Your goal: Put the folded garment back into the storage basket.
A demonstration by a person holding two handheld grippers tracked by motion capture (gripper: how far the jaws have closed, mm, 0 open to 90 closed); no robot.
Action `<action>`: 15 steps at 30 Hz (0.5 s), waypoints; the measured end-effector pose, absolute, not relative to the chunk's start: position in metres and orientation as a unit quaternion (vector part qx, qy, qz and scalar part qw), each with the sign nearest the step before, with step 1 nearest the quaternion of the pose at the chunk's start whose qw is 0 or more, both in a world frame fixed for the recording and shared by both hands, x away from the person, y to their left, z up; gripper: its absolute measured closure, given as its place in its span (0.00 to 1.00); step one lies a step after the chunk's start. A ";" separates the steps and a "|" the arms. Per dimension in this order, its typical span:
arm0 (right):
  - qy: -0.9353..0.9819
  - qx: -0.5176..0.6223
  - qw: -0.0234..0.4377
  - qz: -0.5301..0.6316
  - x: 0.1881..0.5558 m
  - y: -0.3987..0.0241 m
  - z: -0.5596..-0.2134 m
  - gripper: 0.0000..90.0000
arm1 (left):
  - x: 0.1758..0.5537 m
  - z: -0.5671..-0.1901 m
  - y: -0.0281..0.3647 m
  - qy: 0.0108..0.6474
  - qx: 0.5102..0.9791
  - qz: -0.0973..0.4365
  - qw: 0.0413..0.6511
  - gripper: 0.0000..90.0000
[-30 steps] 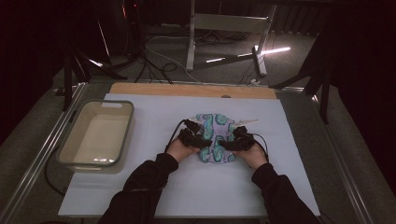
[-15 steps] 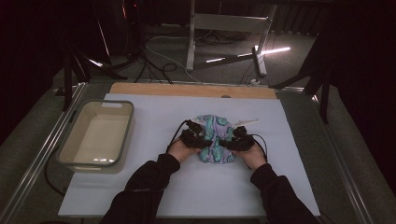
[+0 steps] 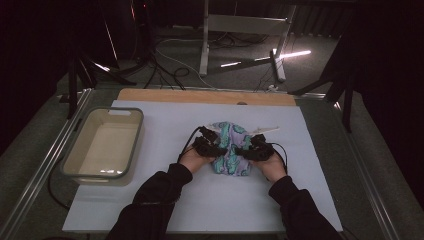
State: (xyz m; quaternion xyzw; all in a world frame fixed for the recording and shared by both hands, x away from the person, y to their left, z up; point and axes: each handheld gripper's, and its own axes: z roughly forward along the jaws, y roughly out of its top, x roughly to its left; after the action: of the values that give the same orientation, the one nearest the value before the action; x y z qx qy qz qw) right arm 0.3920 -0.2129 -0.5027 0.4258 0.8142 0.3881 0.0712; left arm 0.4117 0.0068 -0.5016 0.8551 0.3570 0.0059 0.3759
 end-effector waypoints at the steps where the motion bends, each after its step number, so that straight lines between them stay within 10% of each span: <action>1: 0.814 0.424 0.070 0.391 0.392 -0.213 -0.501 0.81 | 0.411 -0.500 0.007 0.357 0.854 0.008 0.378 0.77; 15: 0.813 0.413 0.077 0.403 0.386 -0.212 -0.482 0.81 | 0.407 -0.480 0.013 0.348 0.854 0.014 0.387 0.77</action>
State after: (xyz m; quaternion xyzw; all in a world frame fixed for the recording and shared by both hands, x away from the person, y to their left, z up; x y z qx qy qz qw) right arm 0.3862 -0.2118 -0.4817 0.4131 0.8131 0.4030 0.0770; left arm 0.4072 0.0133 -0.4798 0.8540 0.3479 0.0137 0.3866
